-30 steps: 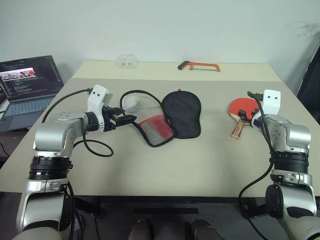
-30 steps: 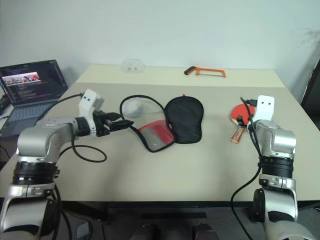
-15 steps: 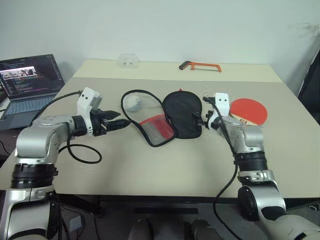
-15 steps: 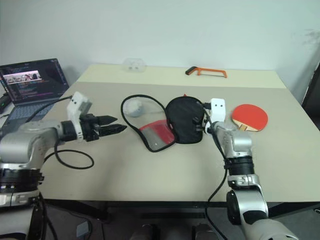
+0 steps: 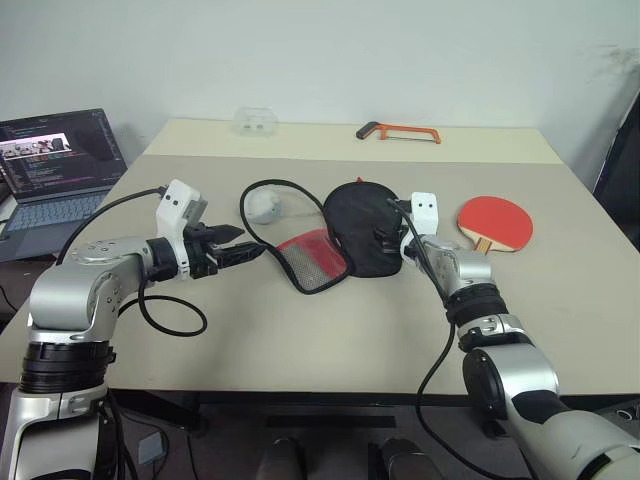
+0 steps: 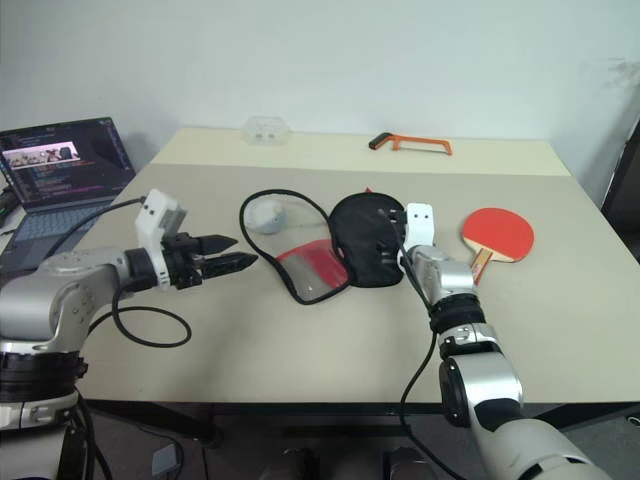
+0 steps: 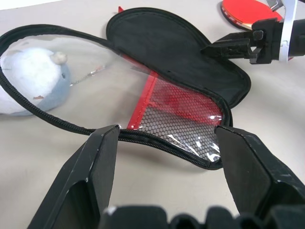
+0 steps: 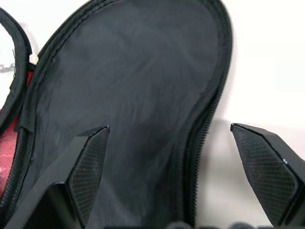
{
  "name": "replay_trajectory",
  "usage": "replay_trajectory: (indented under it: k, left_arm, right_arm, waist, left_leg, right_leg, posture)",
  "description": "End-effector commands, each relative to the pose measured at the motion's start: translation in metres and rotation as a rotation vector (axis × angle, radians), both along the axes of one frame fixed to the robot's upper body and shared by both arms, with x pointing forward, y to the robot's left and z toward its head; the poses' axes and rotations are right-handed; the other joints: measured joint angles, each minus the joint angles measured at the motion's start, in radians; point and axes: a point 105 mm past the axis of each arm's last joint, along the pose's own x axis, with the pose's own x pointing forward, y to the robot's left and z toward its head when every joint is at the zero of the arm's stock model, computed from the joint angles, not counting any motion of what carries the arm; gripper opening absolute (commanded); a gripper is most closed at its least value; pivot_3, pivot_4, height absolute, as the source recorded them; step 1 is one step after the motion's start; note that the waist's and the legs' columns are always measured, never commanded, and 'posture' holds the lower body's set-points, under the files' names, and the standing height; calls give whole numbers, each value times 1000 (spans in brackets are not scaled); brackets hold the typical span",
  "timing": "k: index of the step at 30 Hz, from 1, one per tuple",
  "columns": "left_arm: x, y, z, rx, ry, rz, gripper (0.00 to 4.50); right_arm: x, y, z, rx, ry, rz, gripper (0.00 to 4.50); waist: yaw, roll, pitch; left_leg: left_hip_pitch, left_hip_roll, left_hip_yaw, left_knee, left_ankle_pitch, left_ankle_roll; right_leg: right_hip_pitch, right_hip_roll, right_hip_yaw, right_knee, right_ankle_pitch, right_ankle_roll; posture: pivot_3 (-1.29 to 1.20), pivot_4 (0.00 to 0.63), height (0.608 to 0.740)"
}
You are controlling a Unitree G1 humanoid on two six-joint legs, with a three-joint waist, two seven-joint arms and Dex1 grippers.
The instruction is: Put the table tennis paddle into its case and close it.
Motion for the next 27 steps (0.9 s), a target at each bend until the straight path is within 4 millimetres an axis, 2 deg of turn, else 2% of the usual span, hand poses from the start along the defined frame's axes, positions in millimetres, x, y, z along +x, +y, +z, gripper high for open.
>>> replay_trajectory:
  k: [1,7,8,9,10,13,20,27]
  left_arm:
    - [-2,1,17,-7,-67,7,3488]
    - [1,2,19,-5,-73,20,3488]
    - [2,2,19,-6,-75,22,3488]
    - [3,2,20,-7,-77,24,3488]
    - [3,2,20,-8,-79,26,3488]
    - [5,2,21,-11,-84,30,3488]
    - [6,1,22,-12,-88,35,3488]
    - [6,-3,21,-17,-89,30,3488]
  right_arm:
    - [4,6,14,-1,-50,4,3909]
    - [5,4,8,-13,-27,-18,1804]
    - [5,3,7,-16,-28,-24,1507]
    - [6,2,8,-18,-29,-31,1507]
    - [6,1,8,-19,-31,-37,995]
    - [10,-5,12,-16,-41,-83,121]
    - [20,-30,21,-18,-58,-243,29]
    - [23,-60,18,-43,-45,-390,29]
  waist:
    - [0,0,0]
    - [-1,0,0]
    - [-1,0,0]
    - [-2,0,0]
    - [-2,0,0]
    - [-3,0,0]
    - [-3,0,0]
    - [-2,0,0]
  left_leg:
    - [0,0,0,0,0,0]
    - [0,0,0,0,0,0]
    - [0,0,0,0,0,0]
    - [0,0,0,0,0,0]
    - [0,0,0,0,0,0]
    - [0,0,0,0,0,0]
    - [0,0,0,0,0,0]
    - [0,0,0,-1,0,0]
  right_leg:
    - [0,0,0,0,0,0]
    - [0,0,0,0,0,0]
    - [0,0,0,0,0,0]
    - [0,0,0,0,0,0]
    - [0,0,0,0,0,0]
    - [0,0,0,0,0,0]
    - [0,0,0,0,0,0]
    - [0,0,0,-2,0,0]
  posture:
    - [0,150,740]
    - [0,150,740]
    - [0,150,740]
    - [0,150,740]
    - [0,150,740]
    - [0,150,740]
    - [0,150,740]
    - [0,150,740]
